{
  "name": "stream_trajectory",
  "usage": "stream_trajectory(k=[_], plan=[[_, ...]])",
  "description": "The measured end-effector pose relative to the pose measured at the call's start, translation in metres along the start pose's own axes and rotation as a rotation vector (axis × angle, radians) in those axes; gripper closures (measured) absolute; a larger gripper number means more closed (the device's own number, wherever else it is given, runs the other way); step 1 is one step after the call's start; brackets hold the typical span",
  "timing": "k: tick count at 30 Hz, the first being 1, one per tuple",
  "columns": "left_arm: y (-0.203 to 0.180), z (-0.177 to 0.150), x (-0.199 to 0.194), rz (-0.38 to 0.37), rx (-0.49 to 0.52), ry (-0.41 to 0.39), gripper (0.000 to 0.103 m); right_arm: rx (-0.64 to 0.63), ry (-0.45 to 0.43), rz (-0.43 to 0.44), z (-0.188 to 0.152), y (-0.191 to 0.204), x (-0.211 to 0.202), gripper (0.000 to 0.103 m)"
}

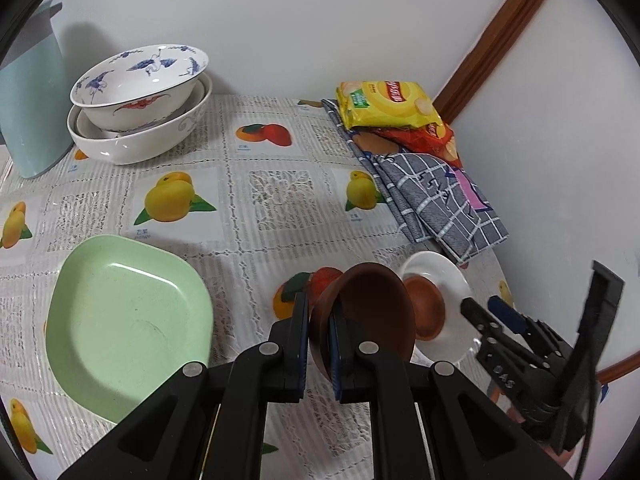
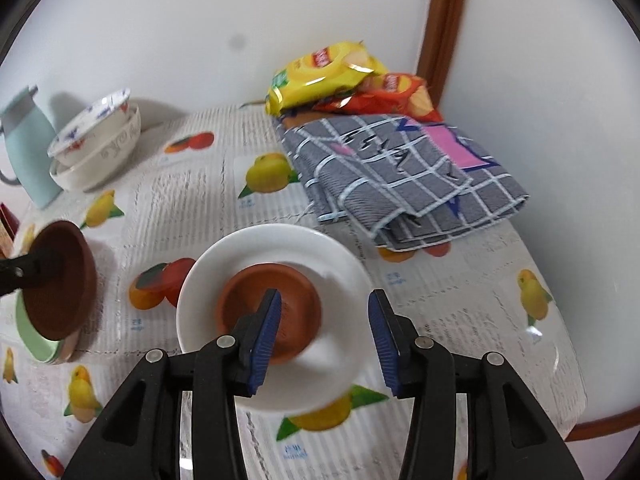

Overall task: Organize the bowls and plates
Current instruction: 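Move the left gripper's brown bowl over the white bowl while the right gripper withdraws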

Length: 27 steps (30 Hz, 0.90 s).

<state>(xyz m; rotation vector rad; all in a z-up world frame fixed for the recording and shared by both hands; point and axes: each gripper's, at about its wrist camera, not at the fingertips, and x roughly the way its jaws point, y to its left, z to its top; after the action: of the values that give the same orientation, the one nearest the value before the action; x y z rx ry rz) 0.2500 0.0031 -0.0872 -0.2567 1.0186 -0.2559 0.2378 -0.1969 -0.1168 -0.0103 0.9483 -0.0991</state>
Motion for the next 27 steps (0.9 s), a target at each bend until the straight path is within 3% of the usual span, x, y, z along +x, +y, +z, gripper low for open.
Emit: stream_trajectory(k=[13,27], plan=[[-0.059,-0.015,0.009,-0.025,0.067,0.021,0.094,0.082,-0.060,-0.051,-0.026,-0.058,-0.051,0.058],[-0.100,-0.013,0.040,-0.010,0.116,0.046,0.094,0.164,-0.083,-0.064,-0.040,-0.102,-0.064,0.058]])
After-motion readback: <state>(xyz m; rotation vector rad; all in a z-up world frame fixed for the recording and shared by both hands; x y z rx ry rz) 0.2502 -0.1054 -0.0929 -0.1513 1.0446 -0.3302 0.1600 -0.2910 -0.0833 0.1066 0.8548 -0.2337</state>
